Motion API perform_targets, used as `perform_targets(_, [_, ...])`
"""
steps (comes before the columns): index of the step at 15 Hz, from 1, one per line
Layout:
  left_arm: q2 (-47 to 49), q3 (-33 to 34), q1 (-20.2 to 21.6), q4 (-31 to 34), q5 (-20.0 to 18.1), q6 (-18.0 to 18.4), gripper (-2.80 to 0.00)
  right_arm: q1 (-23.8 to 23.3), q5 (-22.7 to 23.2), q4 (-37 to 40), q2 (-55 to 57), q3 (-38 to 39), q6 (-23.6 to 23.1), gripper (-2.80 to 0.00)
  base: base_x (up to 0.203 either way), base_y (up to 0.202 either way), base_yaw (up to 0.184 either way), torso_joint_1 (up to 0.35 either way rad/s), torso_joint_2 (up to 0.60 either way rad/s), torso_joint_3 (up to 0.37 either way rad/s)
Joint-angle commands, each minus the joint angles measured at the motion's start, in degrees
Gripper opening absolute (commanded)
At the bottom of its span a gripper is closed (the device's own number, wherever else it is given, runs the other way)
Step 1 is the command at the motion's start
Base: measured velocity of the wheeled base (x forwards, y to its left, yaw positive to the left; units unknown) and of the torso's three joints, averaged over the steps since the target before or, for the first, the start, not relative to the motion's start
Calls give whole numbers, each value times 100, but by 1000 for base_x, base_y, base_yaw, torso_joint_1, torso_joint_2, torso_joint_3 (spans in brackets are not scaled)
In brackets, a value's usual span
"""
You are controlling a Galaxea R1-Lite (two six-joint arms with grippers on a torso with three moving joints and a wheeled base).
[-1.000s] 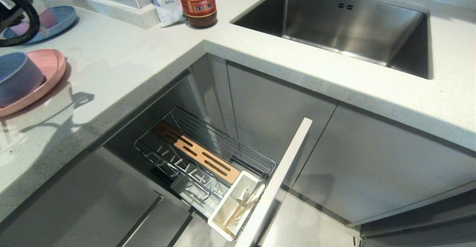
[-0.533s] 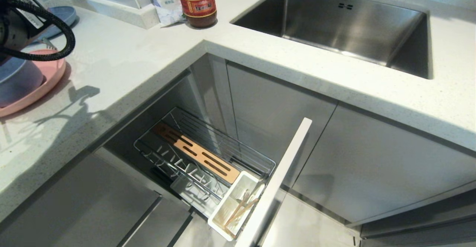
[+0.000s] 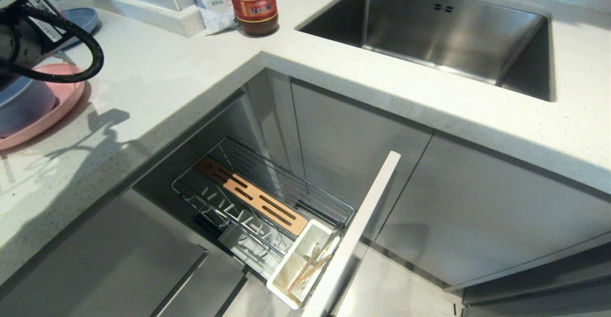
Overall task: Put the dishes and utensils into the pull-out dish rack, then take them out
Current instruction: Take the fork out of the cupboard
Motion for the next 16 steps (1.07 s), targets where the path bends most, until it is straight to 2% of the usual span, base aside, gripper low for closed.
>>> perform_targets(1, [20, 32, -1, 11, 29, -12, -280, 4, -1, 1, -24, 9, 0, -280, 0, 0, 0, 0, 0, 0])
perform_targets(6, [20, 32, 6, 29, 29, -11, -280, -2, -1, -1, -24, 9, 0, -280, 0, 0, 0, 0, 0, 0])
perform_targets(7, [20, 23, 7, 29, 29, -11, 0, 2, -1, -4, -24, 9, 0, -280, 0, 0, 0, 0, 0, 0])
perform_targets(16, [-15, -3, 34, 11, 29, -10, 0, 5, -1, -4, -24, 9, 0, -280, 0, 0, 0, 0, 0, 0])
